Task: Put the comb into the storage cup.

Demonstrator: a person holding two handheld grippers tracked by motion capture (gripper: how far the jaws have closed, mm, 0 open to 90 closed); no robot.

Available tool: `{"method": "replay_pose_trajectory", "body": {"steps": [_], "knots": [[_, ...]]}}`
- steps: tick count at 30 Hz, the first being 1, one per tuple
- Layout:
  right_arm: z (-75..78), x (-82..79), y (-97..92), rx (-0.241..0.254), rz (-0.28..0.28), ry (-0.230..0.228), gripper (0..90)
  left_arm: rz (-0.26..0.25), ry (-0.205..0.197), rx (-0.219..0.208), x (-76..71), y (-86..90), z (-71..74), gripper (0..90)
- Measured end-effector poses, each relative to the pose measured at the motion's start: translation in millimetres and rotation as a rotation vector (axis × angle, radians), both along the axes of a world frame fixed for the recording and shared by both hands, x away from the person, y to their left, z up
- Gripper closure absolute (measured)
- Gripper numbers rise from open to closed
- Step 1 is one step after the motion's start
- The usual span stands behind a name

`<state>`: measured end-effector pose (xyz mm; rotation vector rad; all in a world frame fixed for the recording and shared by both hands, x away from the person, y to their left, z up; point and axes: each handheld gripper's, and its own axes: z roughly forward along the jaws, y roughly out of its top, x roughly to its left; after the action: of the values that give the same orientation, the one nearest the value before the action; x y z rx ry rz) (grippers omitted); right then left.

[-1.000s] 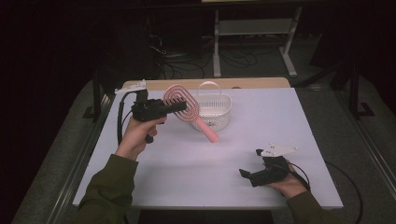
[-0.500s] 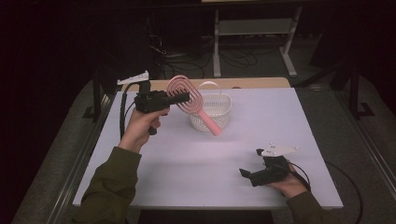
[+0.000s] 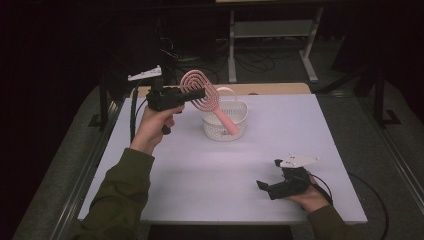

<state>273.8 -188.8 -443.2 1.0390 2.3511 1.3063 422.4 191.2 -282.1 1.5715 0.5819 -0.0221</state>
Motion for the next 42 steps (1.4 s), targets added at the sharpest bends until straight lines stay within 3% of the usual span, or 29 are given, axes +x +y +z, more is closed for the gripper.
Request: {"method": "replay_pose_trajectory", "body": {"steps": [14,21,26,42], "knots": [[0.4,-0.4,-0.8,0.006,-0.002,0.002,0.0,0.033,-0.016,-0.011,20.3,-2.7,6.9,64.4],[0.4,-0.3,-1.1,0.008,-0.003,0.002,0.0,0.057,-0.030,0.005,28.6,-7.1,6.3,64.4],[0.8,-0.5,-1.1,0.009,-0.001,0.000,0.0,0.087,-0.025,-0.008,35.6,-9.9,0.5,64.4],[1.3,-1.0,-2.0,0.018,0.000,-0.003,0.0,0.167,-0.014,0.019,49.2,-28.0,-20.4,64.4]]}}
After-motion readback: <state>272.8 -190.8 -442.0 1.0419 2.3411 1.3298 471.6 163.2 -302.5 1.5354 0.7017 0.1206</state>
